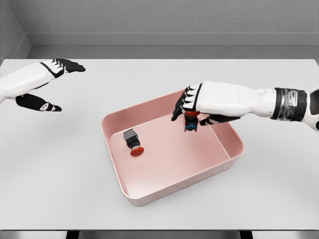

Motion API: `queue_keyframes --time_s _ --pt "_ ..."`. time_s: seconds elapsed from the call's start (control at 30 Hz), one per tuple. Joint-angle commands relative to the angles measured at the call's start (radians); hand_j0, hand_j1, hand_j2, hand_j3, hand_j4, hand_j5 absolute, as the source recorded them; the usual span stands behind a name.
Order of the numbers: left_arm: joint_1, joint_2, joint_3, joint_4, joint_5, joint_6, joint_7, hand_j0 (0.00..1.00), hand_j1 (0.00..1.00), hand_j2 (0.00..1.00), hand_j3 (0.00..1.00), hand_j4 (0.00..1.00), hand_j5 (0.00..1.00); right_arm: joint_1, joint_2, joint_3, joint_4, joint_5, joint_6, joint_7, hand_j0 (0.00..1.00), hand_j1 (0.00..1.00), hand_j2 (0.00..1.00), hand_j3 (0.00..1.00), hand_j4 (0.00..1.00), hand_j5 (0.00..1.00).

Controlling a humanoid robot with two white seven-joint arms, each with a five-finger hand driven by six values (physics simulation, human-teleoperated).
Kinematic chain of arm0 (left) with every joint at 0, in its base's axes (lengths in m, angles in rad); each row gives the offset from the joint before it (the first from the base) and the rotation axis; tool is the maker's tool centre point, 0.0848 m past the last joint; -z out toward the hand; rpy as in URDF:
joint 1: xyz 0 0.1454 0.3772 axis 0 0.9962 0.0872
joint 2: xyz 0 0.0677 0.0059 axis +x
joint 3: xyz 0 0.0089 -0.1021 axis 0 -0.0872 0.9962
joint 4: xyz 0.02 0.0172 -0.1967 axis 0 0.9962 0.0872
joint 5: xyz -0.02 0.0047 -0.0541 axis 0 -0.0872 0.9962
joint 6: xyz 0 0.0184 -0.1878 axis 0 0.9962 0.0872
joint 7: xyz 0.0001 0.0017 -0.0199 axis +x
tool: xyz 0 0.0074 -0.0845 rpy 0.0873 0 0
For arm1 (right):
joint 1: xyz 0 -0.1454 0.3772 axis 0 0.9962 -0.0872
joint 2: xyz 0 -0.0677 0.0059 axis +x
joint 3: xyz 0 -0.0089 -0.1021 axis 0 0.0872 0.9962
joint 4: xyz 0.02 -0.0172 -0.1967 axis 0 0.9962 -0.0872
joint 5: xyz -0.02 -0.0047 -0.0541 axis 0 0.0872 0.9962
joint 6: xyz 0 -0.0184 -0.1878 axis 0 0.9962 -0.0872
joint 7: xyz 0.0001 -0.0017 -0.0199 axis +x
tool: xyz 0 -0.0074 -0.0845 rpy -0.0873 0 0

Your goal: Put the industrial switch in the basket with both arms

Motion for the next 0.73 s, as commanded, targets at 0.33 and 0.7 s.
queue_keyframes --time_s 0.33,0.7 --pt "0.009 0.021 0.01 -0.003 0.011 0.002 0.0 1.0 1.0 1.0 1.0 1.0 1.0 0.011 -0.081 -0.066 0.114 0.004 0.003 -0.005 1.0 1.0 1.0 1.0 1.0 1.0" --pt "0.026 0.038 0.045 -0.005 0.017 0.002 0.002 1.0 1.0 1.0 1.0 1.0 1.0 0.1 -0.167 -0.153 0.218 -0.024 0.003 -0.01 1.0 1.0 1.0 1.0 1.0 1.0"
